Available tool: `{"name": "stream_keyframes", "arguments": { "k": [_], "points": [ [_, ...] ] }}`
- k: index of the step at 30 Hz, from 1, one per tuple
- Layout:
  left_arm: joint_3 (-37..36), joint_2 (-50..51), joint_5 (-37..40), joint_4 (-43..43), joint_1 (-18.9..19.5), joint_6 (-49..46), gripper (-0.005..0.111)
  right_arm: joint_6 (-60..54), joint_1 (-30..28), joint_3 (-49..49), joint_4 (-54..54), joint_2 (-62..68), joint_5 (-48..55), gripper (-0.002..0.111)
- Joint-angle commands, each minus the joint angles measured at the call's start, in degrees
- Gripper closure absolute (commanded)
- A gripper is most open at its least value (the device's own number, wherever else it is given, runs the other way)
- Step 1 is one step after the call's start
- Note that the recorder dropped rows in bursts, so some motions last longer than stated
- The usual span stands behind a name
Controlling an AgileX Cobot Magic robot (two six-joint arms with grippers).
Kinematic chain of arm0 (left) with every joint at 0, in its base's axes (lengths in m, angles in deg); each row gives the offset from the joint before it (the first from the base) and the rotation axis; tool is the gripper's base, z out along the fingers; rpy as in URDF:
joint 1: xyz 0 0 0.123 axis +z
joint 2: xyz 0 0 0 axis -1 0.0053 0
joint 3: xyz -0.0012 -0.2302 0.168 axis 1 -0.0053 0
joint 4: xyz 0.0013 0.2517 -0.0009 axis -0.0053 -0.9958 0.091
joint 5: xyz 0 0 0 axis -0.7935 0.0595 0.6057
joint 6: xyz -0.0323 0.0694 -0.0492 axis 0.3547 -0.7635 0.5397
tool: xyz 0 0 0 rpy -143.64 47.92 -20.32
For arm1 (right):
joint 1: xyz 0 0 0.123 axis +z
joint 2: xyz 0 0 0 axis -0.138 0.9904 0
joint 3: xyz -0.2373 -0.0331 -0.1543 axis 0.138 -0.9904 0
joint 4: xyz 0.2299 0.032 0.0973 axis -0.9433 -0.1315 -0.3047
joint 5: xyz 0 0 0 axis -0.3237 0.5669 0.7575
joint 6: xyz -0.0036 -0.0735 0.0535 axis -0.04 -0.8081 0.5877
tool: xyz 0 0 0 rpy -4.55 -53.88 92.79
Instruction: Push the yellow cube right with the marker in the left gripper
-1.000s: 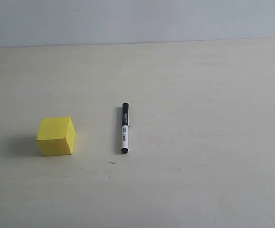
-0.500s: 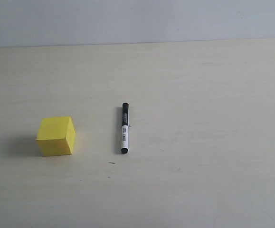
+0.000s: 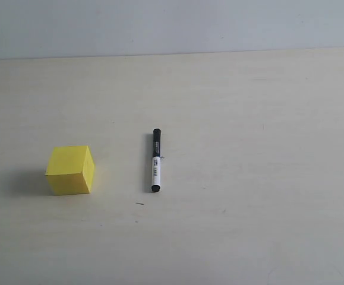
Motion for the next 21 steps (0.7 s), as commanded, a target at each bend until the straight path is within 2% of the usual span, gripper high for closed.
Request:
{"name": "stream_keyframes", "arguments": {
  "k": [1, 3, 9, 12, 15, 18, 21],
  "points": [
    [-0.15, -0.36, -6.15, 0.34, 0.10, 17.55, 0.107, -0.43, 0.01, -0.24, 0.14, -0.05, -0.35, 0.108],
    [-0.15, -0.36, -6.42, 0.34, 0.10, 24.07, 0.107, -0.43, 0.01, -0.24, 0.14, -0.05, -0.35, 0.108],
    [-0.15, -0.36, -9.80, 0.34, 0.10, 33.07, 0.107, -0.43, 0.01, -0.24, 0.14, -0.05, -0.35, 0.108],
    [-0.15, -0.36, -17.78, 0.34, 0.10, 38.37, 0.107, -0.43, 0.01, -0.24, 0.14, -0.05, -0.35, 0.108],
    [-0.15, -0.36, -29.56, -1.61, 0.10, 47.08, 0.107, -0.43, 0.01, -0.24, 0.14, -0.05, -0.35, 0.108],
    [0.15, -0.36, -42.06, -8.25, 0.10, 51.63, 0.107, -0.43, 0.01, -0.24, 0.14, -0.05, -0.35, 0.108],
    [6.19, -0.21, -43.60, -16.85, 0.10, 56.19, 0.107, -0.43, 0.01, -0.24, 0.14, -0.05, -0.35, 0.108]
  ]
}}
